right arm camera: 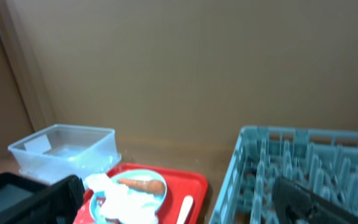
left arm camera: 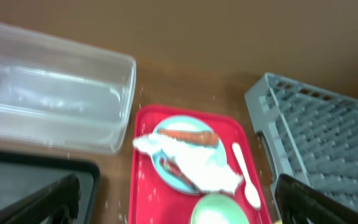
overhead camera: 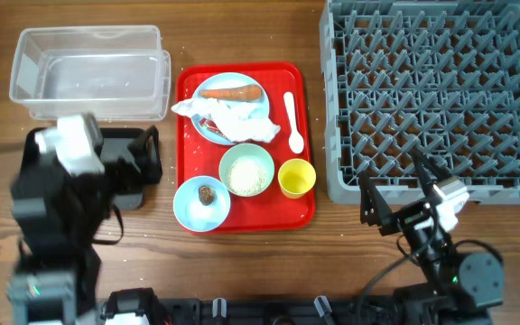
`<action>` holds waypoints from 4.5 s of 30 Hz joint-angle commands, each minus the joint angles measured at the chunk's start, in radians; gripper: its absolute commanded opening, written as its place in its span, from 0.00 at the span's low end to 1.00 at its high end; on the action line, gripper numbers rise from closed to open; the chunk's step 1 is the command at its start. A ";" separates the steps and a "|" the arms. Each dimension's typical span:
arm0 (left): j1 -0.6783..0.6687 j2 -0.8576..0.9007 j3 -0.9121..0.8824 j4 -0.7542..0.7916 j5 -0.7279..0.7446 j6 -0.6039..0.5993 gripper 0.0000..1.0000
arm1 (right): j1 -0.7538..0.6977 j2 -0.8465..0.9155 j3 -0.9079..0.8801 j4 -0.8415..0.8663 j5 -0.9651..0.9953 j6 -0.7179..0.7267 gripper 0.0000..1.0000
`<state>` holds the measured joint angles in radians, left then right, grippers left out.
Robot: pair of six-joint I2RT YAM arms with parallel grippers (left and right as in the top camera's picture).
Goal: Sort waste into correct bins and load items into the dishwasher rack
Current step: 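Raise both arms from rest toward the red tray, then grasp the white tissue with the left gripper and drop it in the clear bin, then grasp the red snack wrapper with the left gripper, drop it in the clear bin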
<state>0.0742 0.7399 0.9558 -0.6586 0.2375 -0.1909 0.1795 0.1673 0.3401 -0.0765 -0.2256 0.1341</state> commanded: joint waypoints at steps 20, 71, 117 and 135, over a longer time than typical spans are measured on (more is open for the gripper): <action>-0.140 0.714 0.574 -0.306 0.037 0.030 1.00 | -0.003 1.279 1.014 -0.891 -0.099 -0.108 1.00; -0.167 1.098 0.834 -0.230 -0.344 -0.153 0.04 | -0.003 1.118 1.014 -0.975 -0.037 -0.105 0.91; 0.055 1.159 0.832 -0.150 -0.129 0.058 0.86 | -0.003 1.118 1.009 -0.963 -0.037 -0.105 0.89; -0.461 1.357 0.632 -0.167 -0.387 -0.550 0.77 | -0.003 1.118 1.007 -0.984 -0.037 -0.108 0.89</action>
<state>-0.3943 2.0544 1.6272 -0.8402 -0.0677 -0.6369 0.1795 1.2976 1.3376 -1.0561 -0.2794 0.0353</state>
